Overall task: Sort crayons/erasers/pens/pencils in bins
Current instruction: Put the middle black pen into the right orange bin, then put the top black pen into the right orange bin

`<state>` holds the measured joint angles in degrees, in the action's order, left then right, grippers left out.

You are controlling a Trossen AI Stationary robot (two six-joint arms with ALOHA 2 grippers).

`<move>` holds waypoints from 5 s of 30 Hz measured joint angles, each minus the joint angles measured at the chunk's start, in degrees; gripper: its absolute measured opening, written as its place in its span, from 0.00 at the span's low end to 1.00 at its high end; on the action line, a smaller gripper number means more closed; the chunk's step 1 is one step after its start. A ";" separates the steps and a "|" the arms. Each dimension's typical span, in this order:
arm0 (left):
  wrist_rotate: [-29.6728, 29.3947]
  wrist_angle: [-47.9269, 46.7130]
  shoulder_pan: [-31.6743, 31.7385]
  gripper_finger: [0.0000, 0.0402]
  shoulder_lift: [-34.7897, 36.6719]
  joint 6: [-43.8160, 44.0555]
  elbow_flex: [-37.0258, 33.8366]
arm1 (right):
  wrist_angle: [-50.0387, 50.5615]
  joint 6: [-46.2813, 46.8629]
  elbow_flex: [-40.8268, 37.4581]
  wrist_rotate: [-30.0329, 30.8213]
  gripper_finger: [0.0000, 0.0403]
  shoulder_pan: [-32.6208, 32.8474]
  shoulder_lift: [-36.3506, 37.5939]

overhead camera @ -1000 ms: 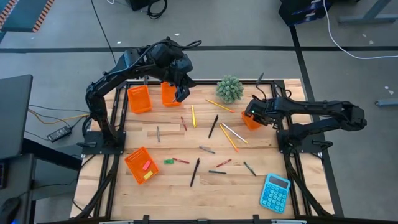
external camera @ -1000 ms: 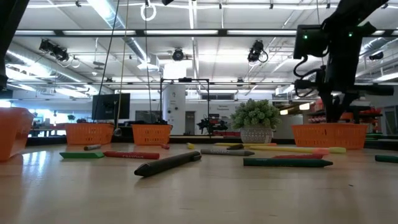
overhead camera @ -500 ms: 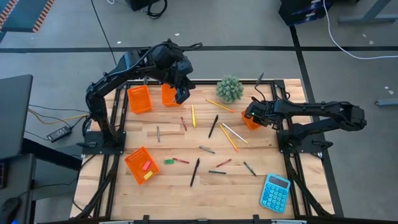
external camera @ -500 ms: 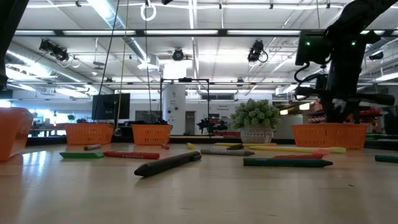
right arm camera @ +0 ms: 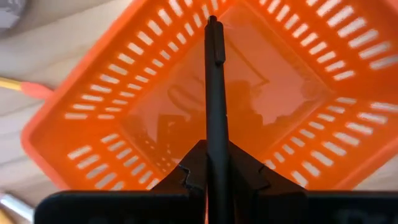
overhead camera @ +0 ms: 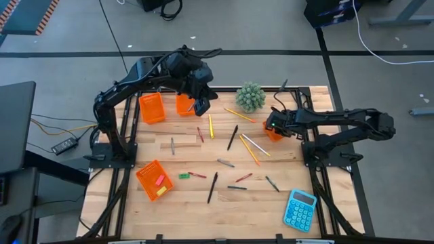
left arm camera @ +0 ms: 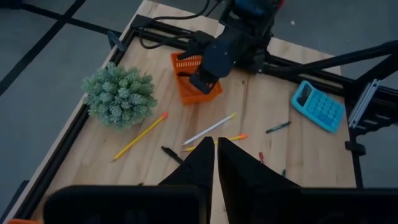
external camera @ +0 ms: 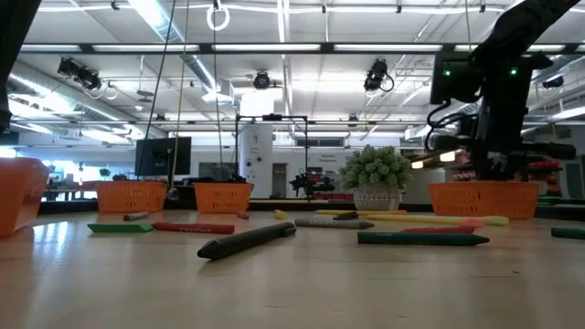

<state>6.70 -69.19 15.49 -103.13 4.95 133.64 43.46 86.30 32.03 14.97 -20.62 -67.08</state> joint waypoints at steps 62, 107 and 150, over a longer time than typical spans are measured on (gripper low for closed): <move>-2.12 -5.28 5.73 0.02 1.63 -11.41 0.02 | -15.61 -23.75 26.72 -11.09 0.32 5.81 -21.04; -4.30 -10.45 6.43 0.06 4.46 -8.59 0.00 | -12.91 -0.83 35.21 -19.16 0.26 4.96 -42.30; -4.30 -13.06 6.43 0.06 4.42 -8.66 -0.04 | 10.24 -6.75 34.99 -13.98 0.11 6.32 -19.89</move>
<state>2.39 -82.25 21.91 -98.72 -3.71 133.60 53.70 79.55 67.02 0.99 -14.31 -86.97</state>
